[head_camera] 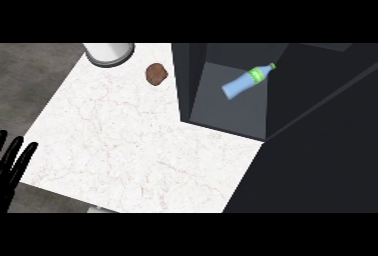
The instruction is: Pick up the bottled water, place it into the cabinet and close the cabinet
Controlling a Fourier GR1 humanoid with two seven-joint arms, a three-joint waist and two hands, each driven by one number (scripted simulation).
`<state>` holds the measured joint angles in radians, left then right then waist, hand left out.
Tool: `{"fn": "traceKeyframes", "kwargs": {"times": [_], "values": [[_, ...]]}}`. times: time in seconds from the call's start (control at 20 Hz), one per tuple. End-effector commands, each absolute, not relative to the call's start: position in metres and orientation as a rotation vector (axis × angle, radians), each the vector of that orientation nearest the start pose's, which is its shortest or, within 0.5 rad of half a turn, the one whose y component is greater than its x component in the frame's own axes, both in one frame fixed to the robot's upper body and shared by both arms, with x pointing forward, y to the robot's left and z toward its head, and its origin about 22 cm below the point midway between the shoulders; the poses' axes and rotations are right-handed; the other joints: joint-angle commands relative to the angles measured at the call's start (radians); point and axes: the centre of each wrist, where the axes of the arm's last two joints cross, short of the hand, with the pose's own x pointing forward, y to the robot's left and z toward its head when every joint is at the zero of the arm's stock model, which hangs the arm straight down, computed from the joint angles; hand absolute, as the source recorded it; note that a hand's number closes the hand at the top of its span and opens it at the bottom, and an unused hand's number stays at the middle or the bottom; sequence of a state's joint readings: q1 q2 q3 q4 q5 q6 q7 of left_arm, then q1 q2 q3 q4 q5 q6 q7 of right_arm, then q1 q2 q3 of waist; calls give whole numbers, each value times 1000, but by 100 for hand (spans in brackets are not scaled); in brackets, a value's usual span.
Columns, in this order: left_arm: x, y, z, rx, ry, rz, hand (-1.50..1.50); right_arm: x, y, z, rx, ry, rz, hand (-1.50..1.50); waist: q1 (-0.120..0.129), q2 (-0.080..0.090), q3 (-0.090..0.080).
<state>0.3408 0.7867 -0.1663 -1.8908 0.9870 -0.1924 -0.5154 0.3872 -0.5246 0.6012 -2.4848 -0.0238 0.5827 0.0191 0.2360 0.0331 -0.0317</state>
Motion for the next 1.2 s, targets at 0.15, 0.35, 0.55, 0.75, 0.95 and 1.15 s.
{"fn": "traceKeyframes", "kwargs": {"times": [0.15,0.35,0.55,0.75,0.95,1.15], "values": [[162,341,69,-544,-1862,70,-150,89,-176,134,891,-1612,1073,150,15,22,1],[165,341,73,-558,-1881,60,-150,85,-174,130,995,-1567,1063,150,44,39,4],[168,344,78,-560,-1901,39,-150,89,-174,125,1001,-1585,981,150,60,49,8],[166,344,75,-567,-1888,48,-150,94,-179,124,920,-1601,936,150,60,54,6],[168,345,78,-576,-1888,37,-150,106,-184,132,781,-1652,999,150,59,44,7],[170,349,77,-557,-1895,46,-150,119,-186,135,667,-1638,1062,150,52,40,5]]}}
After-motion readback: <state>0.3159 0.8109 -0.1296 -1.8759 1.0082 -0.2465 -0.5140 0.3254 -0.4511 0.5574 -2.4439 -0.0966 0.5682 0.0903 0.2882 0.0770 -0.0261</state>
